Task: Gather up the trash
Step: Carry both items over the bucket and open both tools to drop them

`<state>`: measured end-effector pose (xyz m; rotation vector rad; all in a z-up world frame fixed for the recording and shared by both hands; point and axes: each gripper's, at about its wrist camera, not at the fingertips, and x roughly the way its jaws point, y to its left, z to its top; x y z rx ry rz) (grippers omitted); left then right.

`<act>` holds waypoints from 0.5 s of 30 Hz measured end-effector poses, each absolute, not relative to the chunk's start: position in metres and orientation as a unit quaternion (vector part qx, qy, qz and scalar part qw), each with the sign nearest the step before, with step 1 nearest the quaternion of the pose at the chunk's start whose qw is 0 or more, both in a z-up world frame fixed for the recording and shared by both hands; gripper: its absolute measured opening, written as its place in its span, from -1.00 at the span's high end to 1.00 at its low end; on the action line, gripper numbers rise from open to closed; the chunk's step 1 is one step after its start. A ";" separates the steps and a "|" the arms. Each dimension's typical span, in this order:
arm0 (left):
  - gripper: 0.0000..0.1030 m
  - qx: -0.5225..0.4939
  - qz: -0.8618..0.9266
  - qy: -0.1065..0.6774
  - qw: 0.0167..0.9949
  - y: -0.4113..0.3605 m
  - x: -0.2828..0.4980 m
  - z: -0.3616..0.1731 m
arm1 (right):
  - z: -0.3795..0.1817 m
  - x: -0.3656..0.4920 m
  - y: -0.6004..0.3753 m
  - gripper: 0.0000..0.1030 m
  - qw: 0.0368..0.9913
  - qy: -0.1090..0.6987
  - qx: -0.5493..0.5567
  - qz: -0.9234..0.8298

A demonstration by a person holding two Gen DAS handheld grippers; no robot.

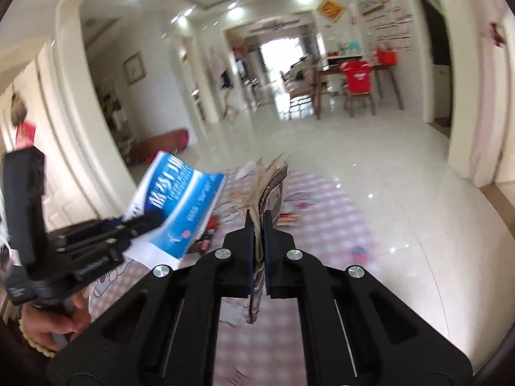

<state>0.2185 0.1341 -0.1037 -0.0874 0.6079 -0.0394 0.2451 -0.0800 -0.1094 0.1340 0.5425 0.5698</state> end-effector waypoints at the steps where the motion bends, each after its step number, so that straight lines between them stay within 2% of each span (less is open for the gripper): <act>1: 0.71 -0.036 -0.034 0.303 0.952 0.117 0.222 -0.104 | -0.107 0.239 -0.103 0.91 0.928 0.255 0.077 0.261; 6: 0.71 -0.002 -0.124 0.338 0.933 0.021 0.246 -0.119 | -0.116 0.216 -0.197 0.91 0.950 0.239 0.111 0.169; 15: 0.71 0.063 -0.231 0.418 0.876 -0.139 0.279 -0.193 | -0.175 0.194 -0.330 0.91 0.951 0.258 0.167 0.016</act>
